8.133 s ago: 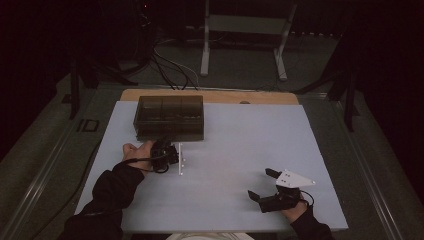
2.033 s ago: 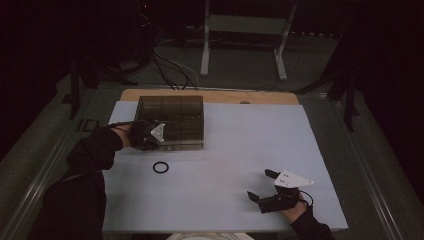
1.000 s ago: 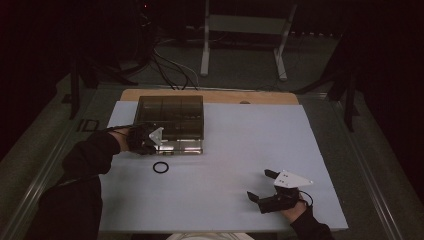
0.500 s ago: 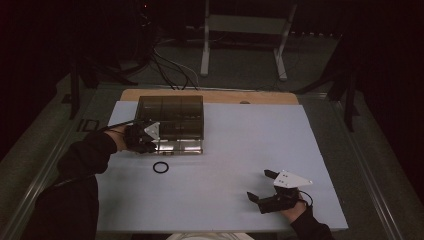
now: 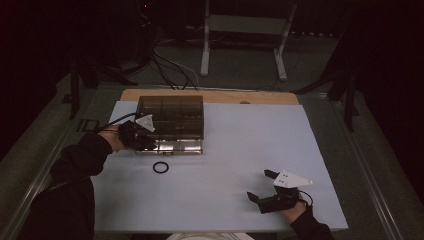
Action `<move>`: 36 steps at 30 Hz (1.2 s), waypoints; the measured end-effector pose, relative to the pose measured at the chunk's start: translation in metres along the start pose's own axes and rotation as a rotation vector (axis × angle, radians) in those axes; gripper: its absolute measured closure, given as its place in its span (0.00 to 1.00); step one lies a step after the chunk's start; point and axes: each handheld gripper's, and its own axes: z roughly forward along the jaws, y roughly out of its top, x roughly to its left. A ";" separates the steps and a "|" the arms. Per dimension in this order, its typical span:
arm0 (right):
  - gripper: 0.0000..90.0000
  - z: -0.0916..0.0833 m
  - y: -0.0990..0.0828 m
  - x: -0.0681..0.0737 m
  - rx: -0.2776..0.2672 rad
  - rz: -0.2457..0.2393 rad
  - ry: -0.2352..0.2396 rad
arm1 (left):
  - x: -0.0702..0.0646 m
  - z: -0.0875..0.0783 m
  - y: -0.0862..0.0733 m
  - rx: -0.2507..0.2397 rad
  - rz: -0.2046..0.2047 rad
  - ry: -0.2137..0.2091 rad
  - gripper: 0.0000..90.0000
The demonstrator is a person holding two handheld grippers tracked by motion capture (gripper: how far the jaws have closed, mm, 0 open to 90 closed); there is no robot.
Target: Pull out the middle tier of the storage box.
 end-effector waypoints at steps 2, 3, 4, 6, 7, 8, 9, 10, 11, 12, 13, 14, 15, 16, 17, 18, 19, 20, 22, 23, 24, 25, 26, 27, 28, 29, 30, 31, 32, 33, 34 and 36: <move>0.00 0.000 0.000 0.000 -0.001 0.001 -0.001 | 0.000 -0.001 -0.001 -0.014 -0.010 -0.001 0.77; 0.00 0.000 0.000 0.000 -0.001 0.001 -0.001 | -0.001 -0.002 -0.001 -0.032 -0.022 0.001 0.77; 0.00 0.000 0.000 0.000 -0.001 0.002 -0.001 | -0.001 -0.003 -0.002 -0.043 -0.031 0.005 0.74; 0.00 0.000 0.000 0.000 -0.001 0.001 0.000 | -0.001 -0.005 -0.003 -0.065 -0.050 0.001 0.70; 0.00 0.000 0.000 0.000 -0.001 0.001 0.000 | -0.002 -0.006 -0.003 -0.077 -0.059 0.002 0.70; 0.00 0.000 0.000 0.000 -0.001 0.001 0.000 | -0.002 -0.007 -0.004 -0.088 -0.067 0.001 0.70; 0.00 0.000 0.000 0.000 -0.001 0.001 0.000 | -0.003 -0.008 -0.004 -0.096 -0.075 0.004 0.68; 0.00 0.000 0.000 0.000 -0.002 0.000 0.001 | -0.004 -0.009 -0.005 -0.111 -0.087 0.001 0.64; 0.00 0.000 0.000 0.000 -0.002 0.000 0.001 | -0.005 -0.010 -0.005 -0.121 -0.095 -0.001 0.64; 0.00 0.000 0.000 0.000 -0.001 0.000 0.001 | -0.006 -0.011 -0.006 -0.135 -0.098 -0.001 0.62; 0.00 0.000 0.000 0.000 -0.001 -0.001 0.001 | -0.007 -0.012 -0.007 -0.157 -0.109 -0.009 0.61; 0.00 0.000 0.000 0.000 -0.001 -0.001 0.001 | -0.008 -0.013 -0.007 -0.162 -0.114 -0.010 0.60; 0.00 0.000 0.000 0.001 0.000 0.000 0.002 | -0.009 -0.014 -0.008 -0.176 -0.121 -0.007 0.57; 0.00 0.000 0.000 0.001 -0.001 -0.001 0.003 | -0.009 -0.015 -0.008 -0.184 -0.123 -0.012 0.57; 0.00 0.000 0.000 0.001 0.000 -0.001 0.003 | -0.010 -0.016 -0.009 -0.193 -0.129 -0.010 0.54; 0.00 0.000 0.000 0.001 0.000 -0.001 0.003 | -0.011 -0.016 -0.009 -0.199 -0.141 -0.003 0.54; 0.00 0.000 0.000 0.001 0.000 -0.002 0.003 | -0.011 -0.017 -0.009 -0.206 -0.149 -0.002 0.53; 0.00 0.000 0.000 0.001 0.000 -0.002 0.003 | -0.012 -0.018 -0.008 -0.209 -0.155 0.001 0.49; 0.00 0.000 0.000 0.001 0.000 0.000 0.002 | -0.012 -0.020 -0.008 -0.217 -0.172 0.012 0.45; 0.00 0.000 0.000 0.001 0.001 -0.001 0.002 | -0.012 -0.021 -0.008 -0.222 -0.183 0.014 0.41; 0.00 0.000 0.000 0.001 0.001 -0.001 0.002 | -0.013 -0.021 -0.008 -0.228 -0.195 0.019 0.41; 0.00 0.000 0.000 0.001 0.002 -0.003 0.001 | -0.013 -0.022 -0.007 -0.229 -0.203 0.024 0.38; 0.00 0.000 0.000 0.001 0.001 -0.003 0.003 | -0.014 -0.022 -0.007 -0.235 -0.215 0.028 0.32; 0.00 0.000 0.000 0.001 0.001 -0.003 0.003 | -0.014 -0.023 -0.007 -0.241 -0.225 0.036 0.32; 0.00 0.000 0.000 0.001 0.001 -0.003 0.004 | -0.015 -0.023 -0.007 -0.248 -0.233 0.034 0.31; 0.00 0.000 0.001 0.001 0.000 -0.001 0.004 | -0.016 -0.023 -0.006 -0.250 -0.239 0.036 0.27; 0.00 0.000 0.001 0.001 -0.001 -0.002 0.004 | -0.017 -0.023 -0.006 -0.250 -0.250 0.042 0.23; 0.00 0.000 0.001 0.001 0.000 -0.002 0.004 | -0.018 -0.023 -0.006 -0.257 -0.260 0.044 0.21; 0.00 0.000 0.001 0.001 0.000 -0.003 0.005 | -0.018 -0.023 -0.006 -0.257 -0.270 0.049 0.18; 0.00 0.000 0.001 0.001 0.000 -0.003 0.005 | -0.019 -0.023 -0.006 -0.254 -0.280 0.055 0.15; 0.00 0.001 0.001 0.001 0.000 -0.003 0.005 | -0.020 -0.023 -0.006 -0.257 -0.281 0.044 0.09; 0.00 0.001 0.001 0.001 0.000 -0.004 0.005 | -0.021 -0.025 -0.005 -0.272 -0.297 0.051 0.04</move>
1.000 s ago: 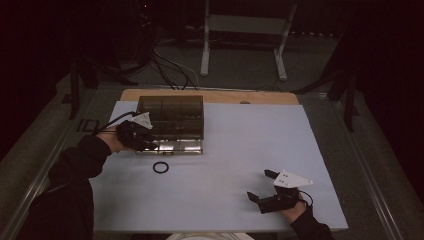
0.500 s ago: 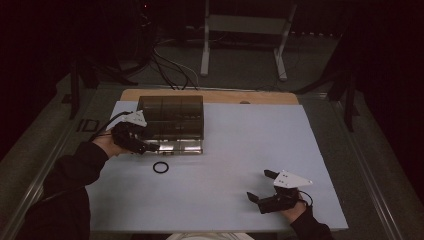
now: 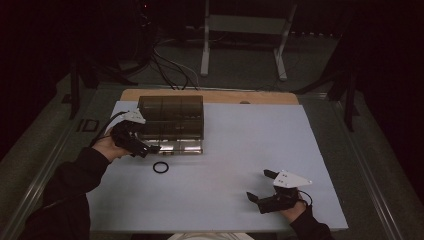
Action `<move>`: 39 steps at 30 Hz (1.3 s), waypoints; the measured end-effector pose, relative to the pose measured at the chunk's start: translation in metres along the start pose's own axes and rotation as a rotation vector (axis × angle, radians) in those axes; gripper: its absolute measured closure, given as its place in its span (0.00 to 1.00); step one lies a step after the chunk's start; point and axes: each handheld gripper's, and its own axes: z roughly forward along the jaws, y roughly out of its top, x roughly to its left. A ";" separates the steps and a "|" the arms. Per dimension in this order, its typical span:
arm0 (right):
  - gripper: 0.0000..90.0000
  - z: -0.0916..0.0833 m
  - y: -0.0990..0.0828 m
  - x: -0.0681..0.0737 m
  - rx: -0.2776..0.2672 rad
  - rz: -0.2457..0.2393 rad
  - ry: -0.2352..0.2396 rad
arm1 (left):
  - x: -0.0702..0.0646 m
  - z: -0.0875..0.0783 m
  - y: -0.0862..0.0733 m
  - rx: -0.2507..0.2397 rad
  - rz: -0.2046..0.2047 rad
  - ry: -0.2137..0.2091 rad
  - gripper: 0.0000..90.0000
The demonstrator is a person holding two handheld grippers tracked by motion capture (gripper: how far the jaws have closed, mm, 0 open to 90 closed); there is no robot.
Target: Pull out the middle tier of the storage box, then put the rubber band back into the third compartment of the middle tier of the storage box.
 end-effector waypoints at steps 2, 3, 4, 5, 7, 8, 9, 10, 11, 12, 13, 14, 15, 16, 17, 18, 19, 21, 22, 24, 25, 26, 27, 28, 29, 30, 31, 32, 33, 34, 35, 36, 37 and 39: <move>0.00 0.000 0.000 0.000 -0.001 -0.001 0.000 | -0.002 -0.001 0.000 -0.009 -0.009 -0.001 0.02; 0.00 0.001 0.000 0.000 -0.001 -0.004 0.001 | -0.003 -0.002 0.001 -0.012 -0.010 0.008 0.02; 0.00 0.001 0.000 0.000 -0.001 -0.004 0.001 | -0.005 -0.002 0.001 -0.015 -0.009 0.014 0.02; 0.00 0.001 0.000 0.000 -0.001 -0.004 0.001 | -0.006 -0.002 0.001 -0.016 -0.006 0.024 0.02; 0.00 0.001 0.001 0.000 -0.001 -0.005 0.002 | -0.009 -0.003 0.001 -0.025 -0.007 0.035 0.02; 0.00 0.001 0.001 0.000 -0.001 -0.005 0.003 | -0.009 -0.004 0.001 -0.029 -0.014 0.047 0.02; 0.00 0.001 0.001 0.000 -0.001 -0.005 0.003 | -0.010 -0.004 0.001 -0.032 -0.022 0.051 0.02; 0.00 0.001 0.001 0.000 -0.001 -0.006 0.004 | -0.011 -0.005 0.001 -0.039 -0.020 0.079 0.02; 0.00 0.001 0.001 0.000 -0.002 -0.007 0.004 | -0.012 -0.006 0.001 -0.048 -0.023 0.093 0.02; 0.00 0.001 0.001 0.000 -0.002 -0.007 0.004 | -0.013 -0.007 0.000 -0.061 -0.028 0.099 0.02; 0.00 0.001 0.001 0.000 -0.001 -0.008 0.004 | -0.013 -0.008 -0.001 -0.069 -0.034 0.111 0.02; 0.00 0.001 0.001 0.000 -0.001 -0.007 0.004 | -0.013 -0.009 -0.002 -0.079 -0.039 0.106 0.02; 0.00 0.002 0.001 0.000 -0.001 -0.007 0.006 | -0.014 -0.009 -0.003 -0.091 -0.045 0.110 0.02; 0.00 0.002 0.001 0.001 -0.002 -0.008 0.007 | -0.014 -0.009 -0.004 -0.094 -0.051 0.131 0.02; 0.00 0.002 0.002 0.001 -0.003 -0.009 0.008 | -0.015 -0.010 -0.005 -0.098 -0.055 0.138 0.02; 0.00 0.002 0.002 0.001 -0.003 -0.009 0.008 | -0.015 -0.011 -0.006 -0.108 -0.063 0.131 0.02; 0.00 0.002 0.001 0.001 -0.002 -0.010 0.009 | -0.015 -0.012 -0.007 -0.113 -0.069 0.132 0.02; 0.00 0.002 0.001 0.001 -0.001 -0.009 0.008 | -0.018 -0.012 -0.009 -0.116 -0.068 0.131 0.02; 0.00 0.002 0.002 0.001 -0.002 -0.007 0.008 | -0.019 -0.012 -0.010 -0.112 -0.065 0.134 0.02; 0.00 0.002 0.002 0.001 -0.002 -0.009 0.010 | -0.023 -0.011 -0.011 -0.108 -0.056 0.147 0.02; 0.00 0.002 0.002 0.001 -0.002 -0.009 0.010 | -0.024 -0.011 -0.012 -0.112 -0.053 0.144 0.02; 0.00 0.003 0.002 0.001 -0.001 -0.010 0.011 | -0.026 -0.010 -0.012 -0.117 -0.055 0.144 0.02; 0.00 0.003 0.002 0.001 0.000 -0.009 0.012 | -0.028 -0.010 -0.013 -0.117 -0.056 0.145 0.02; 0.00 0.003 0.002 0.001 0.000 -0.009 0.012 | -0.030 -0.009 -0.014 -0.122 -0.057 0.146 0.02; 0.00 0.003 0.002 0.001 0.000 -0.009 0.012 | -0.032 -0.009 -0.015 -0.128 -0.060 0.146 0.02; 0.00 0.004 0.003 0.001 0.000 -0.009 0.013 | -0.034 -0.008 -0.015 -0.131 -0.059 0.151 0.02; 0.00 0.004 0.003 0.000 -0.001 -0.010 0.014 | -0.036 -0.008 -0.016 -0.138 -0.057 0.150 0.02; 0.00 0.004 0.003 0.001 -0.002 -0.010 0.014 | -0.038 -0.008 -0.017 -0.140 -0.057 0.146 0.02; 0.00 0.005 0.003 0.001 -0.003 -0.012 0.016 | -0.040 -0.008 -0.018 -0.143 -0.057 0.149 0.02; 0.00 0.005 0.003 0.001 -0.002 -0.012 0.018 | -0.041 -0.007 -0.020 -0.147 -0.055 0.147 0.02; 0.00 0.005 0.003 0.001 -0.002 -0.012 0.018 | -0.041 -0.007 -0.020 -0.147 -0.055 0.147 0.02; 0.00 0.006 0.004 0.001 0.002 -0.014 0.020 | -0.046 -0.006 -0.024 -0.156 -0.057 0.152 0.02; 0.00 0.006 0.004 0.001 0.002 -0.014 0.020 | -0.047 -0.006 -0.025 -0.160 -0.060 0.153 0.02; 0.00 0.006 0.004 0.001 -0.001 -0.014 0.022 | -0.051 -0.005 -0.028 -0.156 -0.052 0.162 0.02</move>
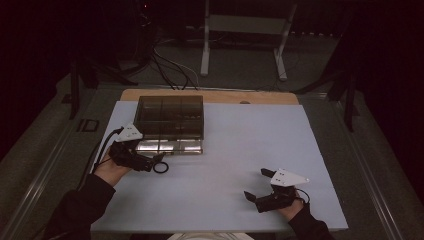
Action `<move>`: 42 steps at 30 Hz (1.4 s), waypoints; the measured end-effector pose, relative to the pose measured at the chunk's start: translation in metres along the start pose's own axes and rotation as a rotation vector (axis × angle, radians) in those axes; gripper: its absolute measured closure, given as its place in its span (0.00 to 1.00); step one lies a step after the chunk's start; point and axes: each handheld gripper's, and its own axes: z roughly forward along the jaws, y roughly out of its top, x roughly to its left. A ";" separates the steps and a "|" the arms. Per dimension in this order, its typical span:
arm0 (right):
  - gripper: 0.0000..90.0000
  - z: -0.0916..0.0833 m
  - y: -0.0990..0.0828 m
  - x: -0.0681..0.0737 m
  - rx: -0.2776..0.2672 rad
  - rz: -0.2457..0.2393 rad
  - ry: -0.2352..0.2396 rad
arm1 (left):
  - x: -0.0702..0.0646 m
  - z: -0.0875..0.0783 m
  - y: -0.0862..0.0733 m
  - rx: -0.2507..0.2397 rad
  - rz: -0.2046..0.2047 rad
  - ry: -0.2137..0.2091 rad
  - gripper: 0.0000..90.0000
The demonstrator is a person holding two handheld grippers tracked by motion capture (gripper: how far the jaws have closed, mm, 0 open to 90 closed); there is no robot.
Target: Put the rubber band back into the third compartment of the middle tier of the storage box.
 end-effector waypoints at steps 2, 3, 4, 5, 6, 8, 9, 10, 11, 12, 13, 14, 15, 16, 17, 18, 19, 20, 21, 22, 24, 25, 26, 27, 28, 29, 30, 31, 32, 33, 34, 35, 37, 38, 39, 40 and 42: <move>0.00 0.000 0.000 0.000 0.002 -0.001 0.000 | -0.004 0.000 -0.003 0.000 0.010 0.011 0.02; 0.00 0.000 0.000 0.000 0.002 -0.001 0.000 | -0.004 0.000 -0.003 0.000 0.010 0.011 0.02; 0.00 0.000 0.000 0.000 0.002 -0.001 0.000 | -0.008 -0.001 -0.005 -0.010 0.010 0.007 0.02; 0.00 0.000 0.000 0.000 0.002 -0.001 0.000 | -0.008 -0.001 -0.005 -0.010 0.010 0.007 0.02; 0.00 0.000 0.000 0.000 0.004 -0.002 0.000 | -0.011 -0.002 -0.006 -0.015 0.009 0.009 0.02; 0.00 0.000 0.000 0.000 0.005 -0.004 0.000 | -0.014 -0.002 -0.007 -0.019 0.006 0.013 0.02; 0.00 0.000 0.000 0.000 0.006 -0.004 0.000 | -0.017 -0.001 -0.009 -0.019 0.010 0.002 0.02; 0.00 0.000 0.000 0.000 0.005 -0.003 0.000 | -0.018 0.000 -0.010 -0.015 0.006 -0.003 0.02; 0.00 0.000 0.000 0.000 0.004 -0.003 0.000 | -0.019 0.000 -0.011 -0.012 0.010 0.000 0.02; 0.00 0.000 0.000 0.000 0.004 -0.002 0.000 | -0.020 0.001 -0.012 -0.008 0.012 0.003 0.02; 0.00 0.000 0.000 0.000 0.004 -0.002 0.001 | -0.021 0.002 -0.014 -0.006 0.009 0.003 0.02; 0.00 0.000 0.000 0.000 0.005 -0.002 0.000 | -0.022 0.003 -0.015 -0.007 0.003 0.001 0.02; 0.00 0.000 0.000 0.000 0.006 -0.002 -0.001 | -0.023 0.003 -0.016 -0.003 0.001 0.003 0.02; 0.00 0.000 0.000 0.000 0.004 -0.002 0.000 | -0.024 0.005 -0.018 0.002 0.004 0.004 0.02; 0.00 0.000 0.000 0.000 0.003 0.000 0.000 | -0.026 0.006 -0.019 0.009 0.010 0.007 0.02; 0.00 0.000 0.000 0.000 0.003 0.001 -0.001 | -0.027 0.007 -0.020 0.019 0.014 0.006 0.02; 0.00 0.000 0.000 0.000 0.004 0.000 0.000 | -0.029 0.009 -0.022 0.026 0.019 0.001 0.02; 0.00 0.000 0.000 0.000 0.005 -0.001 -0.001 | -0.031 0.010 -0.023 0.030 0.015 0.002 0.02; 0.00 0.000 0.000 0.000 0.006 -0.002 -0.001 | -0.033 0.012 -0.025 0.033 0.019 -0.004 0.02; 0.00 0.000 0.000 0.000 0.005 -0.002 -0.001 | -0.034 0.013 -0.027 0.035 0.029 -0.015 0.02; 0.00 0.000 0.000 0.000 0.005 -0.001 -0.002 | -0.037 0.016 -0.030 0.050 0.033 -0.009 0.02; 0.00 0.000 0.000 0.000 0.007 -0.001 -0.002 | -0.038 0.018 -0.032 0.048 0.037 -0.013 0.02; 0.00 0.000 0.000 0.000 0.008 -0.001 -0.002 | -0.039 0.019 -0.034 0.046 0.037 -0.017 0.02; 0.00 0.000 0.000 0.000 0.008 -0.001 -0.002 | -0.039 0.021 -0.035 0.049 0.041 -0.012 0.02; 0.00 0.000 -0.001 0.000 0.009 0.000 -0.002 | -0.040 0.022 -0.037 0.047 0.045 -0.013 0.02; 0.00 0.000 -0.001 0.001 0.009 0.001 -0.003 | -0.041 0.023 -0.039 0.041 0.047 -0.016 0.02; 0.00 0.000 -0.001 0.001 0.010 0.001 -0.002 | -0.042 0.025 -0.041 0.041 0.047 -0.017 0.02; 0.00 0.000 -0.001 0.001 0.010 0.001 -0.003 | -0.043 0.026 -0.043 0.041 0.055 -0.014 0.02; 0.00 0.000 -0.001 0.001 0.011 0.000 -0.002 | -0.043 0.028 -0.045 0.044 0.058 -0.016 0.02; 0.00 0.000 -0.001 0.001 0.011 0.000 -0.002 | -0.044 0.029 -0.047 0.045 0.063 -0.024 0.02; 0.00 0.000 -0.001 0.001 0.011 0.000 -0.002 | -0.045 0.030 -0.049 0.038 0.068 -0.018 0.02; 0.00 0.000 -0.001 0.001 0.011 0.000 -0.003 | -0.045 0.031 -0.051 0.038 0.072 -0.020 0.02; 0.00 0.000 -0.001 0.001 0.012 0.000 -0.004 | -0.043 0.033 -0.054 0.035 0.085 -0.019 0.02; 0.00 0.000 -0.001 0.001 0.013 0.000 -0.003 | -0.043 0.034 -0.056 0.033 0.083 -0.016 0.03; 0.00 0.000 -0.001 0.001 0.014 -0.001 -0.003 | -0.042 0.035 -0.059 0.028 0.080 -0.017 0.05; 0.00 0.000 -0.001 0.001 0.014 -0.003 -0.003 | -0.041 0.036 -0.061 0.025 0.086 -0.022 0.07; 0.00 0.000 -0.001 0.001 0.015 -0.005 -0.003 | -0.039 0.038 -0.065 0.038 0.101 -0.022 0.10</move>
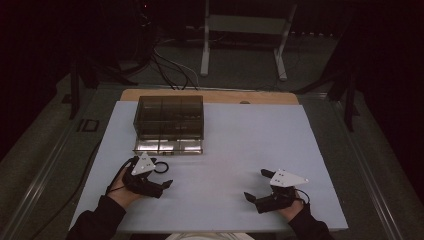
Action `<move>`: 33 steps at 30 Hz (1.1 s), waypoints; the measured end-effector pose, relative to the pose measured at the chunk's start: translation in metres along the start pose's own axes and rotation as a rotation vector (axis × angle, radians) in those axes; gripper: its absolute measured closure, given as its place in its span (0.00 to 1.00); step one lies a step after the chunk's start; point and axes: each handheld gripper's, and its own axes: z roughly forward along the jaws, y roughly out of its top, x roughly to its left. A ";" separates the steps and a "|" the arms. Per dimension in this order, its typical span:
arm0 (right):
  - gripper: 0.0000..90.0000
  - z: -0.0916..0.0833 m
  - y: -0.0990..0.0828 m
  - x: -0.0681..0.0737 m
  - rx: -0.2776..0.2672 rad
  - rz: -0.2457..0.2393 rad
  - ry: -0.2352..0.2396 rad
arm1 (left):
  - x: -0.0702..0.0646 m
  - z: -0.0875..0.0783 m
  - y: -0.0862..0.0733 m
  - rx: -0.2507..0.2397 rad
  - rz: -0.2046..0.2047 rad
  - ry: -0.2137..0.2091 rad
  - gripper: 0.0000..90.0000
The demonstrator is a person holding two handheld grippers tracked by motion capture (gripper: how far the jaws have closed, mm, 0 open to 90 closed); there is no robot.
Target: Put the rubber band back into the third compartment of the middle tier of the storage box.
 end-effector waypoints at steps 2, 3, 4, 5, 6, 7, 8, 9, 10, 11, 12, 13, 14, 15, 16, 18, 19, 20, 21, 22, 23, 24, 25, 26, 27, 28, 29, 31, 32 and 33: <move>0.00 0.000 0.000 0.000 0.001 -0.002 0.000 | 0.000 0.002 -0.004 0.003 0.019 -0.007 0.19; 0.00 0.000 0.000 0.000 0.002 -0.003 0.000 | 0.001 0.003 -0.004 0.010 0.024 -0.011 0.19; 0.00 0.000 0.000 0.000 0.002 -0.003 0.000 | 0.001 0.004 -0.005 0.018 0.034 -0.011 0.19; 0.00 0.000 0.000 0.000 0.001 -0.003 -0.001 | 0.001 0.005 -0.006 0.017 0.046 -0.011 0.22; 0.00 0.000 0.000 0.000 0.001 -0.005 -0.002 | 0.002 0.005 -0.007 0.010 0.049 -0.023 0.29; 0.00 -0.001 0.000 0.000 0.001 -0.005 -0.001 | 0.003 0.006 -0.008 0.011 0.050 -0.031 0.32; 0.00 -0.001 0.000 0.000 0.001 -0.005 -0.001 | 0.004 0.007 -0.009 0.014 0.056 -0.029 0.35; 0.00 -0.001 0.000 0.000 0.002 -0.005 -0.002 | 0.004 0.007 -0.009 0.016 0.060 -0.026 0.38; 0.00 -0.001 0.000 0.000 0.002 -0.006 -0.002 | 0.006 0.007 -0.010 0.017 0.064 -0.025 0.41; 0.00 -0.001 0.000 0.000 0.003 -0.006 -0.003 | 0.008 0.009 -0.011 0.024 0.061 -0.028 0.47; 0.00 -0.001 0.000 0.000 0.004 -0.006 -0.003 | 0.009 0.010 -0.012 0.031 0.062 -0.026 0.48; 0.00 -0.001 0.000 0.000 0.004 -0.006 -0.003 | 0.011 0.011 -0.013 0.039 0.062 -0.024 0.49; 0.00 -0.001 0.000 0.000 0.004 -0.006 -0.002 | 0.013 0.012 -0.014 0.042 0.068 -0.023 0.52; 0.00 -0.001 0.000 0.001 0.004 -0.006 -0.002 | 0.014 0.013 -0.015 0.041 0.068 -0.020 0.52; 0.00 -0.001 -0.001 0.000 0.002 -0.007 -0.002 | 0.015 0.013 -0.015 0.044 0.067 -0.017 0.53; 0.00 -0.001 -0.001 0.000 0.002 -0.006 -0.003 | 0.018 0.014 -0.016 0.046 0.072 -0.028 0.56; 0.00 -0.001 -0.001 0.000 0.002 -0.005 -0.003 | 0.019 0.015 -0.016 0.049 0.079 -0.031 0.57; 0.00 -0.001 -0.001 0.000 0.002 -0.005 -0.003 | 0.020 0.015 -0.016 0.049 0.082 -0.038 0.59; 0.00 -0.001 -0.001 0.000 0.002 -0.005 -0.003 | 0.021 0.016 -0.016 0.044 0.084 -0.047 0.59; 0.00 -0.001 -0.001 0.000 0.002 -0.006 -0.004 | 0.022 0.016 -0.016 0.046 0.089 -0.053 0.61; 0.00 -0.001 -0.001 0.000 0.001 -0.007 -0.005 | 0.022 0.017 -0.015 0.054 0.098 -0.053 0.63; 0.00 -0.001 -0.001 0.000 0.001 -0.004 -0.004 | 0.023 0.018 -0.015 0.062 0.108 -0.054 0.63; 0.00 -0.001 -0.001 0.000 0.001 -0.004 -0.005 | 0.024 0.020 -0.016 0.067 0.112 -0.062 0.67; 0.00 -0.001 -0.001 0.000 0.001 -0.004 -0.005 | 0.024 0.020 -0.016 0.067 0.112 -0.062 0.68; 0.00 -0.001 -0.001 0.000 0.002 -0.004 -0.005 | 0.024 0.022 -0.016 0.079 0.132 -0.068 0.68; 0.00 -0.002 -0.001 0.000 0.002 -0.004 -0.004 | 0.024 0.023 -0.016 0.083 0.139 -0.073 0.73; 0.00 -0.002 -0.001 0.000 0.001 -0.005 -0.004 | 0.025 0.024 -0.017 0.081 0.141 -0.079 0.74; 0.00 -0.002 -0.001 0.000 0.002 -0.006 -0.005 | 0.026 0.024 -0.016 0.082 0.153 -0.066 0.79; 0.00 -0.002 -0.001 0.000 0.002 -0.007 -0.006 | 0.026 0.025 -0.016 0.081 0.155 -0.062 0.82; 0.00 -0.002 -0.001 0.000 0.001 -0.006 -0.007 | 0.027 0.025 -0.016 0.082 0.151 -0.072 0.84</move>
